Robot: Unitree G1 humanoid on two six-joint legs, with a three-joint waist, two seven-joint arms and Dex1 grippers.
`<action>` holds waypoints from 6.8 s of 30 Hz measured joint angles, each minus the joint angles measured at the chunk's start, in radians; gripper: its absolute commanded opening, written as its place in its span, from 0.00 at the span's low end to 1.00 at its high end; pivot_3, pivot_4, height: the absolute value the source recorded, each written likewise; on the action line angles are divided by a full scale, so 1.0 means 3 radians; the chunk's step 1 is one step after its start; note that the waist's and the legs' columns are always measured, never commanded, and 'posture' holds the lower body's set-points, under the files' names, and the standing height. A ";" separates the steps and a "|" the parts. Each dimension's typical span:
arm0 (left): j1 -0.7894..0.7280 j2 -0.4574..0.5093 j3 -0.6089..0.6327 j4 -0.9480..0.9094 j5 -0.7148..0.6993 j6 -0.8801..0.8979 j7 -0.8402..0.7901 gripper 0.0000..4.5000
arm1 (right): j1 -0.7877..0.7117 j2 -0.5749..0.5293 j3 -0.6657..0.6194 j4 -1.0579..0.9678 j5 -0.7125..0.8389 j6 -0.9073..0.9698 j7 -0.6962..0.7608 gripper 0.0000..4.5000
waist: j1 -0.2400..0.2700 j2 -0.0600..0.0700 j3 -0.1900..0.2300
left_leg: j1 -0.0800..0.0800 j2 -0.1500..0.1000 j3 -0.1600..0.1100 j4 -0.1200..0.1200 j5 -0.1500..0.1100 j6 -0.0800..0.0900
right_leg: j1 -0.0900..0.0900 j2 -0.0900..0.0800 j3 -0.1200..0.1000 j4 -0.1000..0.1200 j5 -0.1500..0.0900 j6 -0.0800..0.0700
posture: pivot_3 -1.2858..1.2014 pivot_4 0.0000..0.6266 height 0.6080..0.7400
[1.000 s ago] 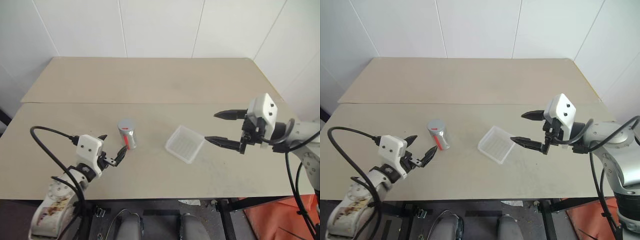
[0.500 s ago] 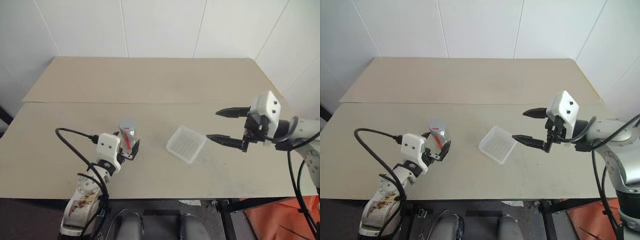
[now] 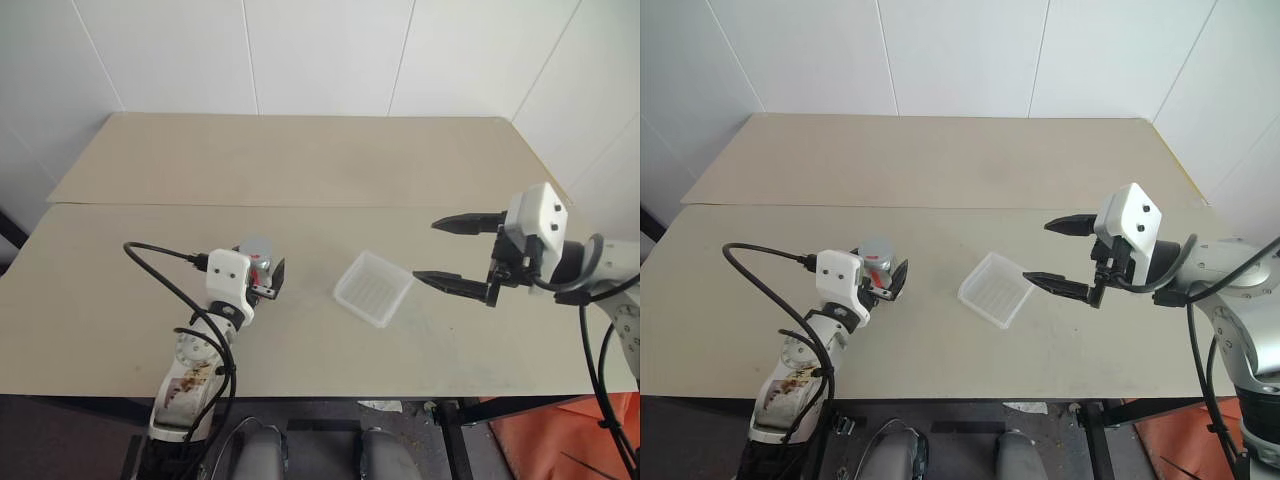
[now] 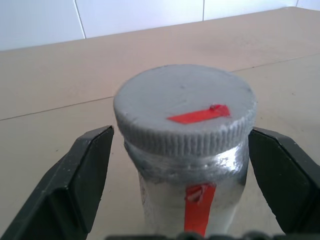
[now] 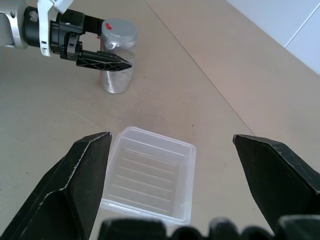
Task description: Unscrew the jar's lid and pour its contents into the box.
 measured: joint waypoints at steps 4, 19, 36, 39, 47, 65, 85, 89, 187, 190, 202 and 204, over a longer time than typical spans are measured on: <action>-0.0035 -0.0052 -0.0048 0.0069 0.0036 -0.0022 0.0029 0.86 | -0.0011 0.0000 0.0000 0.0025 -0.0004 -0.0048 0.0016 1.00 | 0.0003 0.0000 0.0000 | 0.0000 0.0000 0.0000 0.0000 0.0000 0.0000 | 0.0000 0.0000 0.0000 0.0000 0.0000 0.0000 | 0.52 0.24 1.00; -0.0385 0.0273 0.0198 0.0148 -0.0139 0.0073 -0.0284 0.45 | -0.0285 0.0178 0.0130 0.0089 0.0003 -0.0111 0.0000 1.00 | -0.0010 0.0000 0.0000 | 0.0001 0.0002 -0.0002 0.0001 0.0000 0.0000 | -0.0001 0.0003 -0.0001 0.0003 0.0000 0.0000 | 0.52 0.24 1.00; -0.2403 0.1601 0.0186 0.2107 -0.1367 0.0236 -0.3733 0.45 | -0.2072 0.1662 0.1131 0.0805 -0.0127 0.0510 -0.0754 1.00 | -0.0053 0.0003 0.0002 | -0.0038 0.0002 -0.0003 0.0006 0.0001 0.0000 | -0.0044 0.0003 -0.0004 0.0023 0.0001 -0.0001 | 0.52 0.24 1.00; -0.2575 0.1392 0.0077 0.2300 -0.1303 0.0059 -0.3858 0.45 | -0.2349 0.1937 0.1159 0.0974 -0.0155 0.0786 -0.1017 1.00 | -0.0056 0.0003 0.0002 | -0.0053 0.0002 -0.0005 0.0006 0.0002 0.0000 | -0.0058 0.0005 -0.0005 0.0031 0.0002 -0.0002 | 0.52 0.24 1.00; -0.2664 0.1245 0.0026 0.2547 -0.1233 -0.0191 -0.4036 0.45 | -0.2443 0.2055 0.1308 0.1198 -0.0341 0.0973 -0.1176 1.00 | -0.0066 0.0003 0.0002 | -0.0062 0.0003 -0.0005 0.0006 0.0002 0.0000 | -0.0065 0.0005 -0.0005 0.0029 0.0002 -0.0002 | 0.52 0.24 1.00; -0.2704 0.1284 0.0040 0.2523 -0.1234 -0.0259 -0.4129 0.45 | -0.2439 0.2149 0.1304 0.1336 -0.0393 0.0887 -0.0908 0.61 | -0.0074 0.0003 0.0002 | -0.0061 0.0003 -0.0007 0.0006 0.0002 0.0000 | -0.0064 0.0006 -0.0005 0.0030 0.0002 -0.0001 | 0.52 0.24 1.00; -0.2721 0.1491 -0.0497 0.2293 -0.1835 -0.0406 -0.4801 0.45 | -0.2959 0.2163 0.1496 0.3179 -0.0170 -0.0662 0.1834 0.89 | -0.0150 0.0006 0.0004 | -0.0056 0.0007 -0.0010 0.0009 0.0002 0.0000 | -0.0063 0.0011 -0.0004 0.0033 0.0002 -0.0001 | 0.52 0.24 1.00; -0.2717 0.1491 -0.0426 0.2359 -0.1767 -0.0410 -0.4806 0.45 | -0.2865 0.2079 0.1360 0.2958 -0.0268 -0.0656 0.1591 0.99 | -0.0128 0.0007 0.0005 | -0.0059 0.0006 -0.0012 0.0010 0.0002 -0.0001 | -0.0063 0.0011 -0.0006 0.0033 0.0002 -0.0001 | 0.52 0.24 1.00; -0.2410 0.1391 0.0099 0.2525 -0.1182 -0.0509 -0.4481 0.45 | -0.2103 0.1652 0.1145 0.1350 -0.0544 0.0387 -0.0558 0.99 | -0.0067 0.0007 0.0005 | -0.0059 0.0005 -0.0012 0.0011 0.0002 0.0000 | -0.0060 0.0010 -0.0007 0.0030 0.0003 -0.0001 | 0.52 0.24 1.00; -0.2397 0.1456 0.0152 0.2473 -0.1213 -0.0510 -0.4536 0.45 | -0.1994 0.1509 0.0990 0.1393 -0.0562 0.0405 -0.0590 0.99 | -0.0062 0.0007 0.0005 | -0.0059 0.0006 -0.0011 0.0009 0.0002 0.0000 | -0.0063 0.0010 -0.0006 0.0030 0.0003 -0.0001 | 0.52 0.24 1.00; -0.2446 0.1319 0.0139 0.2491 -0.1232 -0.0529 -0.4518 0.45 | -0.2106 0.1849 0.1026 0.0994 -0.0292 0.0557 -0.0595 0.99 | -0.0092 0.0007 0.0005 | -0.0058 0.0006 -0.0012 0.0010 0.0002 0.0000 | -0.0062 0.0011 -0.0006 0.0032 0.0003 -0.0001 | 0.52 0.24 1.00; -0.2470 0.1270 0.0122 0.2519 -0.1230 -0.0536 -0.4508 0.45 | -0.2183 0.1987 0.1145 0.0967 -0.0315 0.0553 -0.0614 0.99 | -0.0091 0.0007 0.0005 | -0.0058 0.0006 -0.0012 0.0010 0.0002 0.0000 | -0.0062 0.0010 -0.0006 0.0032 0.0003 -0.0001 | 0.52 0.24 1.00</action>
